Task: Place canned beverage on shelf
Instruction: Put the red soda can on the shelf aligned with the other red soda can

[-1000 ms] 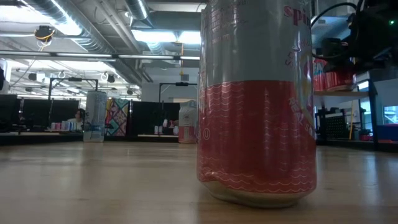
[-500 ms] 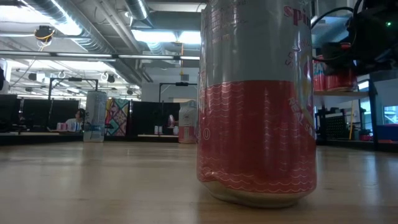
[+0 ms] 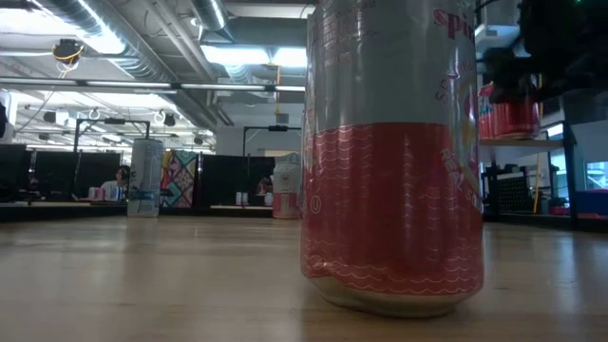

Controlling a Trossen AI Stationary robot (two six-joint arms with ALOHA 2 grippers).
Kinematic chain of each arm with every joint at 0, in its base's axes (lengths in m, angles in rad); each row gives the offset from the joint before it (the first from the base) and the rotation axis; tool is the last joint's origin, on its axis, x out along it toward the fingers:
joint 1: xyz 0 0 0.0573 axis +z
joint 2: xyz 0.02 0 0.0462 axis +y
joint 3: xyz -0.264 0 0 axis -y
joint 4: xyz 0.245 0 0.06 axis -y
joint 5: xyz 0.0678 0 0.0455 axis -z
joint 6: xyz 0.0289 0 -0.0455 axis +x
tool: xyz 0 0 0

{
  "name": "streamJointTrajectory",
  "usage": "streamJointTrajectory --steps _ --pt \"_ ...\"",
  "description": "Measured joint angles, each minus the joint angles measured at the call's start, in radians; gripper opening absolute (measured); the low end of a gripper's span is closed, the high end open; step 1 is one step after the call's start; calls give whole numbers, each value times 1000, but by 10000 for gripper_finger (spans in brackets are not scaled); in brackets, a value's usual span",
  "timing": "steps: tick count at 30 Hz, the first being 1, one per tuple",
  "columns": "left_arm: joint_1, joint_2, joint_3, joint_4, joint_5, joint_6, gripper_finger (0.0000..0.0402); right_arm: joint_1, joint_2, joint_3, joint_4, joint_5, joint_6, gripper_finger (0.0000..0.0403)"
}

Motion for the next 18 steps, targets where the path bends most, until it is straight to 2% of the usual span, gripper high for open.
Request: streamJointTrajectory --steps 7,14,18 --pt "0 0 0 0 0 5 319 -46 0 25 2 -1 -82 346" --pt "0 0 0 0 0 14 319 -145 -7 26 2 -6 -157 309" --pt "0 0 0 -1 0 14 319 -157 -7 26 0 -5 -178 301"
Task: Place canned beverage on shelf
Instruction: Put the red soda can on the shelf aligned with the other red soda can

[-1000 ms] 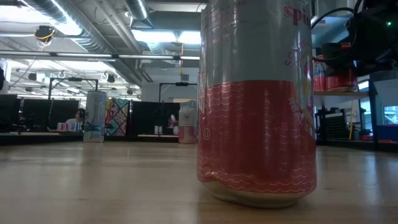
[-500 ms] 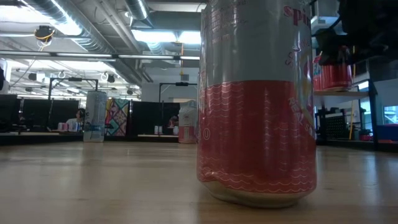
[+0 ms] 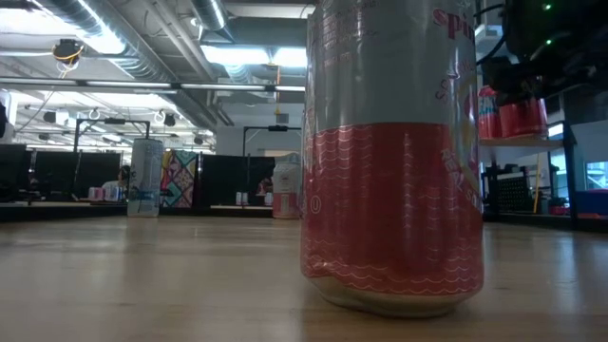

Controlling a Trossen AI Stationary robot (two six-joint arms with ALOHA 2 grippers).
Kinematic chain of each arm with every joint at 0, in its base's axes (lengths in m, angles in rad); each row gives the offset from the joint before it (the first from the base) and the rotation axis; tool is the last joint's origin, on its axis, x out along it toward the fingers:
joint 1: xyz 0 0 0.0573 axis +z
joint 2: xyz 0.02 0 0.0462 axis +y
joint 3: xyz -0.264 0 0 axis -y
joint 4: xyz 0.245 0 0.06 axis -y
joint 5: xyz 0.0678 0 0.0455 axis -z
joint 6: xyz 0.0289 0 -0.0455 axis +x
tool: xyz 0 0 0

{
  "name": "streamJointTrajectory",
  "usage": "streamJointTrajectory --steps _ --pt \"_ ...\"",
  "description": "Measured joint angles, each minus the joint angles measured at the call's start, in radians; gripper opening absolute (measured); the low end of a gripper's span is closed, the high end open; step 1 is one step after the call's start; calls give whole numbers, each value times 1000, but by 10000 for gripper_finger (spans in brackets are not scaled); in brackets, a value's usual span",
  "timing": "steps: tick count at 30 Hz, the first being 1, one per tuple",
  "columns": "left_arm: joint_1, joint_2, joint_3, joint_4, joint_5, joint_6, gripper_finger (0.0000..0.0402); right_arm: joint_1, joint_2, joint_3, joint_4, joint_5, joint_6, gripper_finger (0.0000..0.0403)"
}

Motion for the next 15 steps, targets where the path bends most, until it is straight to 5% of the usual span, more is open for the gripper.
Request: streamJointTrajectory --steps 15 --pt "0 0 0 0 0 5 319 0 -3 99 1 -24 -62 354"
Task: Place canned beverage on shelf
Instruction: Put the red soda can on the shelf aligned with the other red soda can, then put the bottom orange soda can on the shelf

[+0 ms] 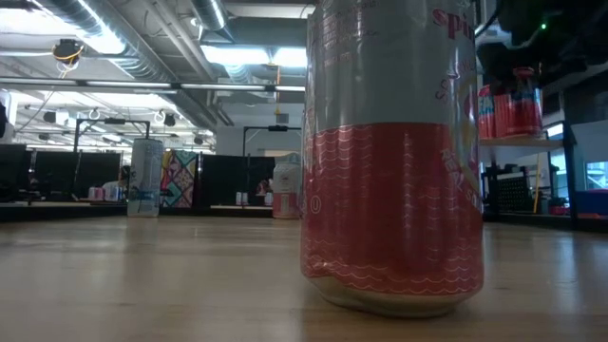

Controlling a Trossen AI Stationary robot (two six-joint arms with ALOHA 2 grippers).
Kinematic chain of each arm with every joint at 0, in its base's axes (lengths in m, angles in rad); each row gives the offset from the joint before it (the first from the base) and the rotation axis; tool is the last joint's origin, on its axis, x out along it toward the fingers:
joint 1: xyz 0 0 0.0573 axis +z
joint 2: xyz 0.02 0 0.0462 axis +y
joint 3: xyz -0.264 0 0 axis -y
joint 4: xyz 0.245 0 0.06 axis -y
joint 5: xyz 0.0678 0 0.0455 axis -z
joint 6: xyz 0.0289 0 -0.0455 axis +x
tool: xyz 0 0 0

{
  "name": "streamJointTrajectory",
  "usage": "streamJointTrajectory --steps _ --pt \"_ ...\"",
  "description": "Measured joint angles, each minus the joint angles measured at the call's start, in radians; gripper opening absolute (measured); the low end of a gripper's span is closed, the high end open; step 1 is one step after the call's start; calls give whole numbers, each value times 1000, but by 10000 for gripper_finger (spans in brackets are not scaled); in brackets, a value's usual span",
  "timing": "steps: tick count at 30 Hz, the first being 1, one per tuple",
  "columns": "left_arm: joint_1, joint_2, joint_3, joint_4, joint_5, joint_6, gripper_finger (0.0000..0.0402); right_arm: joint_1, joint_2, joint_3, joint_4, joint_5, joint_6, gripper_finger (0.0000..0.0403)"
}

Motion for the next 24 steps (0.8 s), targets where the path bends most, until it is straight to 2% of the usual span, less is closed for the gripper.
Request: streamJointTrajectory --steps 15,20,24 --pt "0 0 0 8 0 1 319 0 -2 131 -1 11 -146 346" --pt "0 0 0 16 0 1 319 0 -1 279 -1 4 -307 346" --pt "0 0 0 22 0 0 319 1 7 441 33 -53 -452 346"
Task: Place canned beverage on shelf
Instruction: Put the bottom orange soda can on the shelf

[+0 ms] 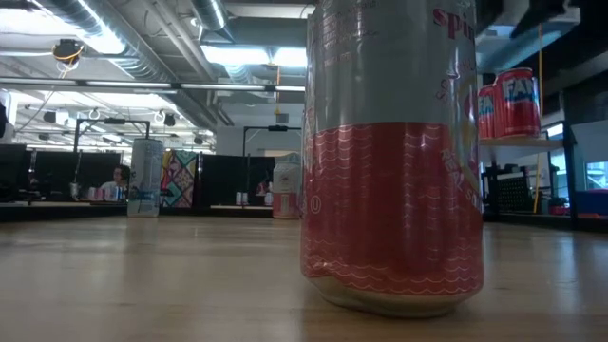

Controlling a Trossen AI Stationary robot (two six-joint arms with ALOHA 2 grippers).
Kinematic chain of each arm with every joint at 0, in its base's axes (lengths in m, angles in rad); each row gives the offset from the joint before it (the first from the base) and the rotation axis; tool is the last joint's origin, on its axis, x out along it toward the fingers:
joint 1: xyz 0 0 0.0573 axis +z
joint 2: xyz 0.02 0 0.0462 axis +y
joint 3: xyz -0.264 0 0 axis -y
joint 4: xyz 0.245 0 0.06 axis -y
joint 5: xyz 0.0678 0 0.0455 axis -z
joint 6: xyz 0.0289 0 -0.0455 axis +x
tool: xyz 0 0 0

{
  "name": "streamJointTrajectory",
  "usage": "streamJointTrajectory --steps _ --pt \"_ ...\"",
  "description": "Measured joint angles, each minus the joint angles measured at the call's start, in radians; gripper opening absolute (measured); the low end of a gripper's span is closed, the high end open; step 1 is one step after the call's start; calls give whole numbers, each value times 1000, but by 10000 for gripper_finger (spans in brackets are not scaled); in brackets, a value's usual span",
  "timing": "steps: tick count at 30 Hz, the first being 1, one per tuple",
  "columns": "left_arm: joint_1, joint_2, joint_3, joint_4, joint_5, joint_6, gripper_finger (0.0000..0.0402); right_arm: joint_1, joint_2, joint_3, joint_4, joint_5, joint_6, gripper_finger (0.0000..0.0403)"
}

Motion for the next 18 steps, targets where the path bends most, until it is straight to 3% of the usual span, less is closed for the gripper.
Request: streamJointTrajectory --steps 4,9,14,18 --pt "-10 0 0 0 0 -4 319 0 -3 53 278 -197 -291 347" --pt "-28 0 -10 0 1 -41 319 1 33 -9 706 -523 -593 347" --pt "-48 -1 -104 -4 30 -87 317 3 112 -102 936 -758 -690 347" --pt "-62 -4 -240 42 126 -113 312 53 191 -158 1008 -828 -699 347"
